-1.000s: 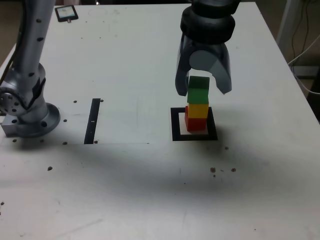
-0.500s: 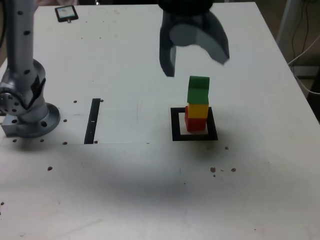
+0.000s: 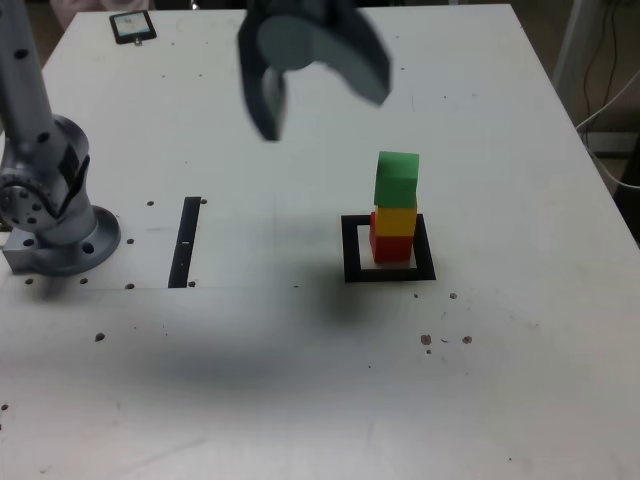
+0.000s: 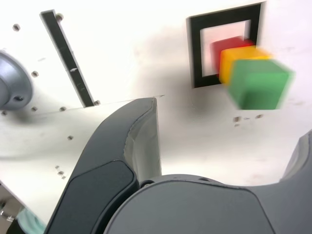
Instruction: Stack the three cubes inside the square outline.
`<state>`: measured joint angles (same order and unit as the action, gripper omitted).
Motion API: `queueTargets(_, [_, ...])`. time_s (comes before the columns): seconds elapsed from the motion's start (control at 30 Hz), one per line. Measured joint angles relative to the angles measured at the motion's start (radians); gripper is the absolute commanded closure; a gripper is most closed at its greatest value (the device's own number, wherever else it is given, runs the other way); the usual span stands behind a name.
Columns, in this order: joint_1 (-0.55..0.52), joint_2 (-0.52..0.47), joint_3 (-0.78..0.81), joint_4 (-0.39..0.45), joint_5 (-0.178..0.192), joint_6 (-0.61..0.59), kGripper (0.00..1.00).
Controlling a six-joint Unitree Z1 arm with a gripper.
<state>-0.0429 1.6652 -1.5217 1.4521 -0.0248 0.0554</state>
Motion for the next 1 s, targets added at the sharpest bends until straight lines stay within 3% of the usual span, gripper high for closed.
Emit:
queueTargets(0.23, [0.036,-0.101,0.193,-0.069,-0.038,-0.011,0.01])
queueTargets(0.5, [0.036,-0.183,0.319,-0.066,-0.037,-0.032,0.01])
queueTargets(0.73, [0.030,-0.187,0.381,-0.067,-0.045,-0.043,0.01])
queueTargets(1.0, [0.027,-0.171,0.446,-0.135,-0.048,-0.047,0.00])
